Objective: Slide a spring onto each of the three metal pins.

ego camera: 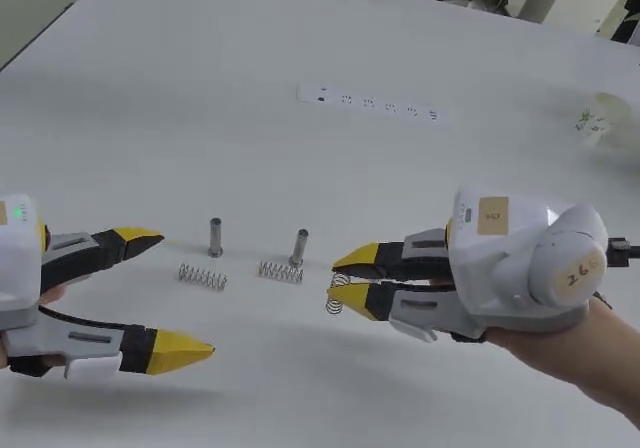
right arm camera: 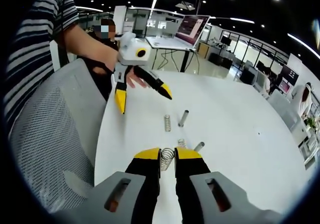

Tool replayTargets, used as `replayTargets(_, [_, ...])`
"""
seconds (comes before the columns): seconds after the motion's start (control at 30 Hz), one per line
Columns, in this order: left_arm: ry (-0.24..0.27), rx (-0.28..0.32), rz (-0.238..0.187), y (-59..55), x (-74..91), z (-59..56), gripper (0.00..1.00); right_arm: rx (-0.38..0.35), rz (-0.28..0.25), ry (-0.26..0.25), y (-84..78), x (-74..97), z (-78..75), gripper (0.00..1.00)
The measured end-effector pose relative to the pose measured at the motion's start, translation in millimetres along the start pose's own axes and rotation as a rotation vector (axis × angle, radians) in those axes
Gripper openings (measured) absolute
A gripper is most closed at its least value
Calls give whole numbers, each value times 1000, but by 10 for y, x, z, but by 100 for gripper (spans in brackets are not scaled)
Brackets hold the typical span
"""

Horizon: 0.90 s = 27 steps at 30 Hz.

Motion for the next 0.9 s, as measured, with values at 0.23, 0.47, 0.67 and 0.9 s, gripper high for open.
replayTargets(0.23, [35,20,-32,0,68,24,98,-10,3,-15,-26,18,-17,8])
replayTargets(0.47, [54,26,-30,-26,120,37,98,-18,11,-39,-72,40,-65,8])
replayTargets(0.67, [71,30,-30,-41,143,42,98,-33,23,-66,-141,77,-131,8])
replayTargets(0.9, [84,31,-33,-45,173,49,98,-62,27,-109,-213,143,-240,8])
Point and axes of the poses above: the centre of the closed fingertips' face, and the gripper's own axes: x roughly backward along the fingers, z roughly to its left, y roughly out of its top, the point moved 8 cm from there along x, roughly backward along the fingers
